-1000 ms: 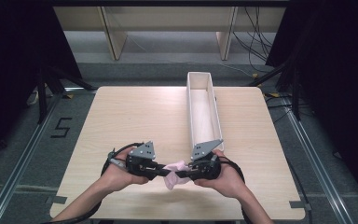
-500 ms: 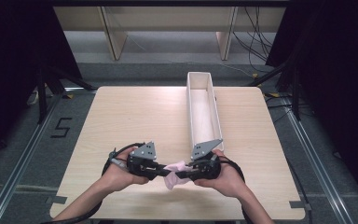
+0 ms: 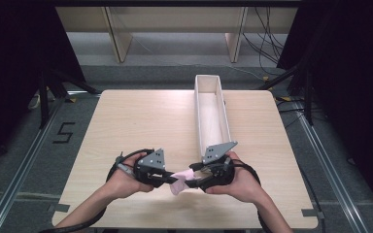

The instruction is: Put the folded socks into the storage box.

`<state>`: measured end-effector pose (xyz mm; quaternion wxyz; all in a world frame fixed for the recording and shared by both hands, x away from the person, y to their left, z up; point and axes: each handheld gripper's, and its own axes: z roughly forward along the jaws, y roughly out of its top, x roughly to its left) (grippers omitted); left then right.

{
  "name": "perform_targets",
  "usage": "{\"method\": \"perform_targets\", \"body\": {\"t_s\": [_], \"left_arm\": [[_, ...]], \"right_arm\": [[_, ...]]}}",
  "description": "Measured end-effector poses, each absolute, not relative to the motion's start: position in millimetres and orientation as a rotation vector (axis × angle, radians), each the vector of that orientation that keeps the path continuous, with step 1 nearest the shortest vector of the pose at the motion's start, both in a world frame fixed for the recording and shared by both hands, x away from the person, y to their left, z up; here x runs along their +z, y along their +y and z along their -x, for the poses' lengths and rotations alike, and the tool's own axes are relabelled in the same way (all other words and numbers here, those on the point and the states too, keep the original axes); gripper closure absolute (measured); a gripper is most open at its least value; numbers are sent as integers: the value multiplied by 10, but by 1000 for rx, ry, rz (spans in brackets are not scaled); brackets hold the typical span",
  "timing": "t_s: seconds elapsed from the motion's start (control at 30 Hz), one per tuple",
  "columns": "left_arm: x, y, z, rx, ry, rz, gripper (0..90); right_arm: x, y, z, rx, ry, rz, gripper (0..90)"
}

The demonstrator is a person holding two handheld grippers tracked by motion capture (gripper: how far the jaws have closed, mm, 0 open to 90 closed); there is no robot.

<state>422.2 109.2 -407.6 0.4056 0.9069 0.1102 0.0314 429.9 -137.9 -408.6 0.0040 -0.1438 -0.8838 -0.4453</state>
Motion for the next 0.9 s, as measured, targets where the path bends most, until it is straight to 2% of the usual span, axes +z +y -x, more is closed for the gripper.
{"method": "perform_targets", "body": {"t_s": [0.23, 0.5, 0.73, 0.9], "left_arm": [[-4078, 1048, -4209, 80, 240, -2318, 835], [-4075, 1039, -4207, 93, 221, -2334, 835], [-4072, 1043, -4218, 98, 216, -2336, 834], [-4066, 1039, -4232, 103, 239, -2314, 813]], "right_arm": [[-3979, -1331, -4339, -1413, -2760, 408, 385], [-4075, -1260, -4359, -1330, -2765, 356, 534], [-4094, -1297, -4337, -1313, -2755, 394, 736], [-4078, -1316, -4356, -1342, -2754, 387, 796]]}}
